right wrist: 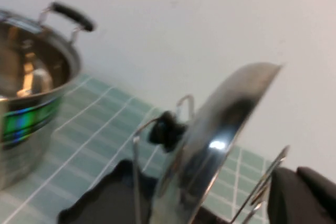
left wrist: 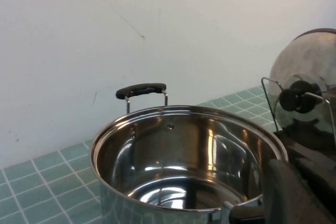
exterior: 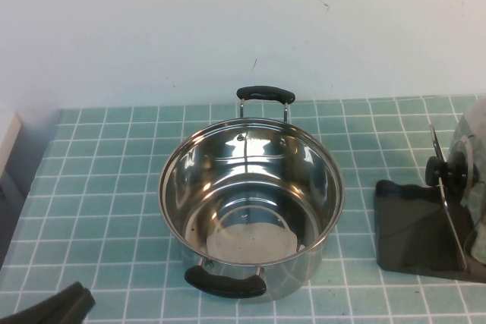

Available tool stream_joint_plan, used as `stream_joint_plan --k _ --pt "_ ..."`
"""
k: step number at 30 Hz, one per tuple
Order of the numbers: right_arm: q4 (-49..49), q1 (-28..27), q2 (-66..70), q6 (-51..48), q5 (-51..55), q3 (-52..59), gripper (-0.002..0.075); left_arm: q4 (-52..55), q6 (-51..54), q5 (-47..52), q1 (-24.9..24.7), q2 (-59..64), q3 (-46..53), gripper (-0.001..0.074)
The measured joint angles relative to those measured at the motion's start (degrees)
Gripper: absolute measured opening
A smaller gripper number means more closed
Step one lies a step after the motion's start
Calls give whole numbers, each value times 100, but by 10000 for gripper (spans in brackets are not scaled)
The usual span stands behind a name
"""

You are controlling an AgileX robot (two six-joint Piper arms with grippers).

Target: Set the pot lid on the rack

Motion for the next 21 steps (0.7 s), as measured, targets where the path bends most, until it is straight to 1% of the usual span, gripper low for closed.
stream_joint_plan --k 2,4,6,9,14,16,21 --pt "-543 -157 -85 831 -681 412 -1 168 14 -188 0 0 0 -1" --pt "-779 -368 -113 1344 -823 679 -1 238 14 -326 0 0 0 -1" --pt "-864 -590 -113 1620 -784 818 -1 282 14 -442 0 0 0 -1" --pt "-1077 -902 -125 2021 -492 843 -1 318 14 -585 0 0 0 -1" --pt "-2241 -1144 -459 3749 342 843 -1 355 37 -755 0 0 0 -1" --pt "-2581 -1178 -477 4245 729 843 -1 368 82 -781 0 0 0 -1" --pt "-2802 -1228 -500 4390 904 833 -1 368 126 -837 0 0 0 -1"
